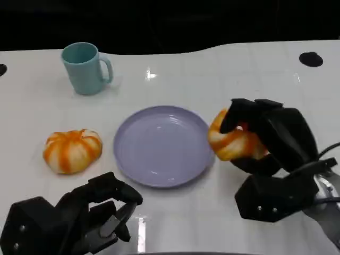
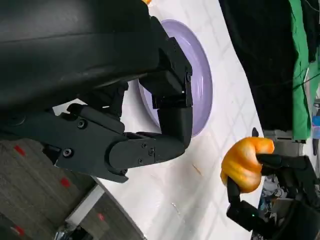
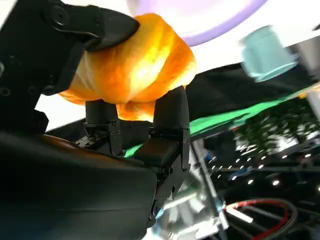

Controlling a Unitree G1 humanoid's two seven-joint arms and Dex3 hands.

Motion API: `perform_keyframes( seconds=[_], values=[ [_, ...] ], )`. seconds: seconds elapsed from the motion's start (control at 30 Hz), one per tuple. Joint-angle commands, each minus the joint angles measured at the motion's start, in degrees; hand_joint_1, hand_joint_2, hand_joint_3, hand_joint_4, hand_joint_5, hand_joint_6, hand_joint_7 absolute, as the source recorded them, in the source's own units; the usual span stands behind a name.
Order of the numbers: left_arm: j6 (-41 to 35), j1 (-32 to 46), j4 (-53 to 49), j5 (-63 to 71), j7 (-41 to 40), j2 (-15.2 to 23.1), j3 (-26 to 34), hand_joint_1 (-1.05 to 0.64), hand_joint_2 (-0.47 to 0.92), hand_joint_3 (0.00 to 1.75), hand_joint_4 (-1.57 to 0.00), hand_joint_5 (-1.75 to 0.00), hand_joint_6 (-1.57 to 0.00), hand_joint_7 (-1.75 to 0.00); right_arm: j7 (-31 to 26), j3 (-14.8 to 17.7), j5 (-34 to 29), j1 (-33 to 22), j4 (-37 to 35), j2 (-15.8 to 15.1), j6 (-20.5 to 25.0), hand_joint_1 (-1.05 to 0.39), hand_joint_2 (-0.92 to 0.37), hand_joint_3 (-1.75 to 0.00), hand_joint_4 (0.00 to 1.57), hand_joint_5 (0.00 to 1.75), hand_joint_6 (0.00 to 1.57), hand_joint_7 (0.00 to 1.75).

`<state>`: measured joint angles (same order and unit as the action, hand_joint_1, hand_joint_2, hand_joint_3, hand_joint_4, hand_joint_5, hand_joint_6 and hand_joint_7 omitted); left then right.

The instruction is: Grasp the bread from the table and place it into the plate.

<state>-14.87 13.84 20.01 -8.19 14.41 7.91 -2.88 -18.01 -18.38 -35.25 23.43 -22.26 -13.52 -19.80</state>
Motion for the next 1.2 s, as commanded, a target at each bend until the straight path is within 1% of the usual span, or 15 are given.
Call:
perform_keyframes(
  seconds=[0.03,0.13,0.37,0.53,0.7,0.8,0.83,0.87,0.9,0.93,0.97,1.0,1.07,1.13,1.2],
  values=[
    [-0.37,0.09,0.41,0.37,-0.56,0.38,0.20,-0.39,0.92,0.50,-0.66,-1.75,-0.61,-1.35,2.07,-0.48,2.24,3.63,-2.98,2.53,-2.03,-0.05,-0.20,-1.46,1.03,1.75,0.76,1.75],
    [0.08,0.10,0.26,0.48,-0.34,0.47,0.17,-0.39,0.92,0.50,-0.67,-1.75,-0.61,-1.35,3.01,-1.13,2.20,5.57,-5.28,4.64,-1.58,-0.07,-0.20,-1.47,1.03,1.75,0.76,1.75],
    [0.62,0.04,-0.44,0.76,-0.09,0.54,-0.12,-0.39,0.92,0.50,-0.65,-1.75,-0.60,-1.36,1.87,-2.73,1.76,11.23,-14.38,8.71,-4.43,-0.10,-0.21,-1.49,1.02,1.75,0.76,1.75],
    [0.94,0.28,-0.33,1.03,-0.11,0.72,-0.15,-0.39,0.92,0.51,-0.66,-1.75,-0.60,-1.37,0.39,-3.91,1.32,16.56,-22.79,12.71,-3.73,-0.12,-0.24,-1.44,0.97,1.75,0.74,1.75],
    [1.21,0.81,-0.14,0.48,0.00,0.37,-0.14,-0.38,0.92,0.51,-0.66,-1.75,-0.60,-1.37,-0.91,-4.41,1.38,20.16,-29.36,15.34,-3.72,-0.14,-0.25,-1.39,0.94,1.75,0.71,1.75],
    [0.69,0.95,0.38,0.78,-0.29,0.45,-0.28,-0.38,0.92,0.51,-0.66,-1.75,-0.60,-1.37,-0.08,-4.07,2.08,21.37,-31.32,16.47,-2.91,-0.15,-0.26,-1.38,0.94,1.75,0.71,1.75],
    [0.69,1.00,0.40,0.93,-0.37,0.48,-0.33,-0.39,0.92,0.51,-0.66,-1.75,-0.60,-1.37,0.84,-3.69,2.85,21.63,-31.82,16.98,-2.68,-0.15,-0.28,-1.33,0.92,1.75,0.74,1.47],
    [0.72,1.02,0.39,1.02,-0.42,0.49,-0.35,-0.39,0.92,0.51,-0.66,-1.75,-0.60,-1.37,1.46,-3.45,3.43,21.82,-32.20,17.31,-2.58,-0.15,-0.36,-1.13,0.84,1.72,0.81,1.05],
    [1.01,1.04,0.25,0.87,-0.24,0.47,-0.30,-0.39,0.92,0.51,-0.66,-1.75,-0.60,-1.37,3.04,-3.16,4.33,21.91,-32.25,17.66,-2.03,-0.16,-0.40,-1.03,0.81,1.71,0.87,0.85],
    [1.18,1.04,0.17,0.70,-0.09,0.44,-0.25,-0.39,0.92,0.51,-0.66,-1.75,-0.60,-1.37,4.81,-3.16,4.85,22.02,-32.03,17.77,-1.11,-0.18,-0.46,-0.93,0.72,1.62,0.82,0.67],
    [1.30,1.04,0.12,0.58,0.01,0.42,-0.22,-0.39,0.92,0.51,-0.66,-1.75,-0.60,-1.37,6.09,-3.23,5.18,22.09,-31.78,17.78,-0.38,-0.23,-0.56,-0.76,0.55,1.34,0.74,0.45],
    [1.28,1.03,0.17,0.60,-0.02,0.40,-0.25,-0.39,0.92,0.51,-0.66,-1.75,-0.60,-1.37,7.84,-3.75,5.03,22.15,-31.19,17.41,0.18,-0.27,-0.63,-0.64,0.44,1.16,0.69,0.31],
    [1.04,1.02,0.37,0.79,-0.24,0.37,-0.38,-0.39,0.92,0.51,-0.66,-1.75,-0.60,-1.37,10.46,-4.77,4.30,22.16,-29.95,16.61,1.20,-0.36,-0.78,-0.40,0.22,0.65,0.53,0.09],
    [1.00,0.93,0.41,1.08,-0.47,0.32,-0.53,-0.39,0.92,0.51,-0.66,-1.75,-0.60,-1.37,13.58,-5.83,3.48,21.95,-28.19,15.59,2.66,-0.46,-0.88,-0.27,0.08,0.46,0.40,0.02],
    [0.89,0.84,0.56,1.42,-0.66,0.42,-0.65,-0.39,0.92,0.51,-0.66,-1.75,-0.60,-1.37,16.87,-6.59,3.18,21.35,-26.05,14.56,4.08,-0.54,-0.91,-0.26,0.02,0.38,0.32,0.00]
  ],
)
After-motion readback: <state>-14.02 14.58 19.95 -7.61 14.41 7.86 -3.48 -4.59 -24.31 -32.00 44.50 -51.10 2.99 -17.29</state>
